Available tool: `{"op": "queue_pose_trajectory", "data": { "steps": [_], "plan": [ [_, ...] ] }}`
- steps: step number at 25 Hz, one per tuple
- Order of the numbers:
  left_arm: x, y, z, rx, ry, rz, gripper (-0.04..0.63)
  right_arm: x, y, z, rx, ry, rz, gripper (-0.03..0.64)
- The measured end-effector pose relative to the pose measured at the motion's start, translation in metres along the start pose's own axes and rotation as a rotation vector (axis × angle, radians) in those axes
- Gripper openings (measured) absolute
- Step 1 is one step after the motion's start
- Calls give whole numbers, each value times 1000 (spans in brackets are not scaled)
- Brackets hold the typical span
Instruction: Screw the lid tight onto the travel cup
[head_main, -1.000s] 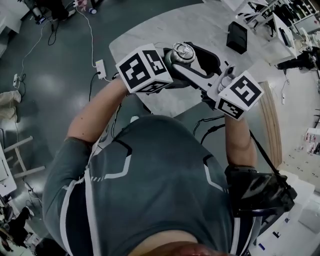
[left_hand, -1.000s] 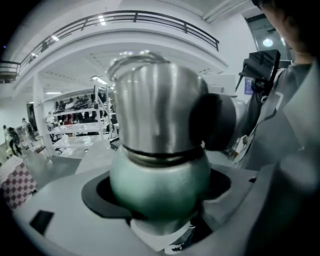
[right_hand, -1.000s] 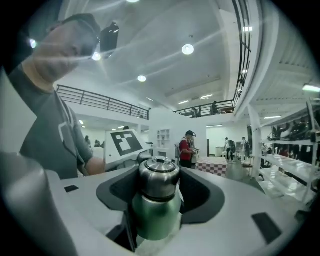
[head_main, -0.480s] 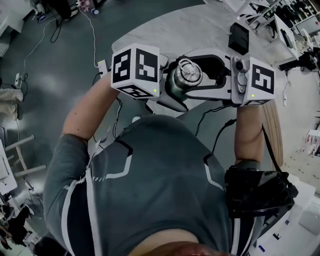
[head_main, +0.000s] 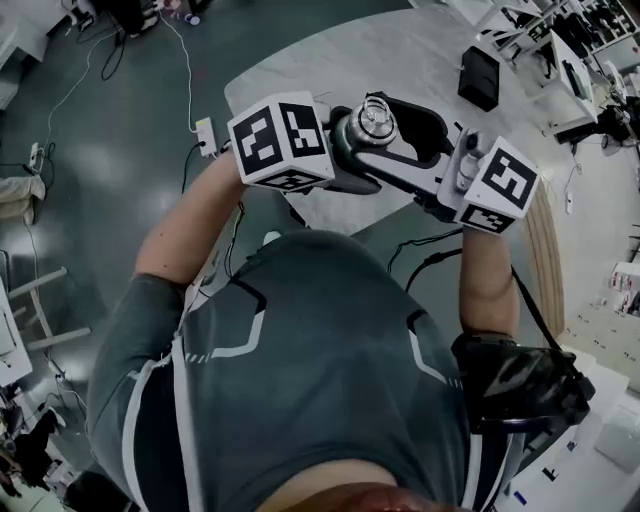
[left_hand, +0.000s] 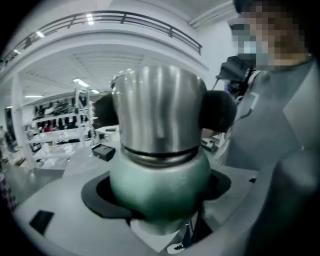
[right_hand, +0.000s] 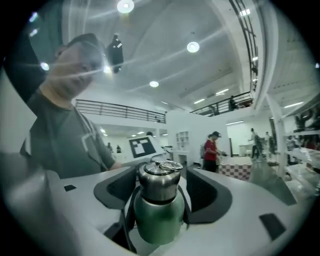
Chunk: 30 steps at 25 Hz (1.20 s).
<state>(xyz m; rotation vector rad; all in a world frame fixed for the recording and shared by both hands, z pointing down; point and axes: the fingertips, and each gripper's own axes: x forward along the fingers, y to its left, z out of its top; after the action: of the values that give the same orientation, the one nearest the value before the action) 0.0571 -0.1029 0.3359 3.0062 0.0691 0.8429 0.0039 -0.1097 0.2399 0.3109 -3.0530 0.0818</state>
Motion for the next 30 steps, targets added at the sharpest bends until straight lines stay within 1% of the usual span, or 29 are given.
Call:
{"op": "queue_pose_trajectory", "data": {
  "steps": [1,3,5,8,9,10,11,12,13,14,15,17,18,19,20,21,22,23,24,26,27,28,30],
  "plan": [
    [-3,-12,6,35,-21,-63,399,-4,9,6,-11,-19,82,316],
    [-9,-33,16,84,-54,-168,399,-12,24,19,-26,-60,216,318],
    [-12,-48,24,105,-77,-241,399,-15,32,25,-44,-74,295,318],
    [-10,-61,29,121,-80,-306,399,-14,45,25,-57,-43,395,318],
    [-8,-62,29,124,-77,-312,399,-13,49,25,-66,-39,425,316],
    [-6,-60,30,123,-74,-307,399,-13,49,24,-75,-35,437,314],
    [-3,-56,31,116,-73,-291,399,-12,47,24,-74,-30,425,287],
    [-1,-50,31,100,-72,-259,399,-11,41,22,-62,-23,391,285],
    [1,-40,29,73,-64,-206,399,-10,33,19,-47,-14,333,282],
    [3,-27,24,42,-45,-130,399,-8,22,15,-34,2,250,279],
    [4,-11,15,12,-9,-36,399,-4,10,7,-24,23,145,278],
    [6,21,-10,-32,86,152,399,3,-15,-11,4,61,-77,278],
    [7,31,-20,-47,123,207,399,5,-23,-20,18,72,-156,278],
    [9,35,-27,-58,138,223,399,7,-27,-25,24,77,-194,278],
    [11,33,-28,-62,129,205,399,7,-26,-28,20,80,-188,278],
    [12,27,-24,-56,104,163,399,6,-20,-27,11,80,-142,279],
    [13,17,-19,-38,71,105,399,4,-11,-24,-1,77,-66,284],
    [11,5,-13,-13,39,38,399,1,0,-20,-10,69,25,314],
    [8,-8,-7,16,7,-35,399,-3,11,-14,-15,53,117,324],
    [1,-36,4,69,-50,-177,399,-12,31,-2,-21,5,274,324],
    [-2,-48,8,90,-71,-239,399,-14,38,4,-26,-17,332,324],
    [-5,-58,11,110,-83,-289,399,-15,44,8,-31,-29,378,324],
    [-8,-71,14,146,-79,-353,399,-13,53,11,-46,-14,441,322]
  ]
}}
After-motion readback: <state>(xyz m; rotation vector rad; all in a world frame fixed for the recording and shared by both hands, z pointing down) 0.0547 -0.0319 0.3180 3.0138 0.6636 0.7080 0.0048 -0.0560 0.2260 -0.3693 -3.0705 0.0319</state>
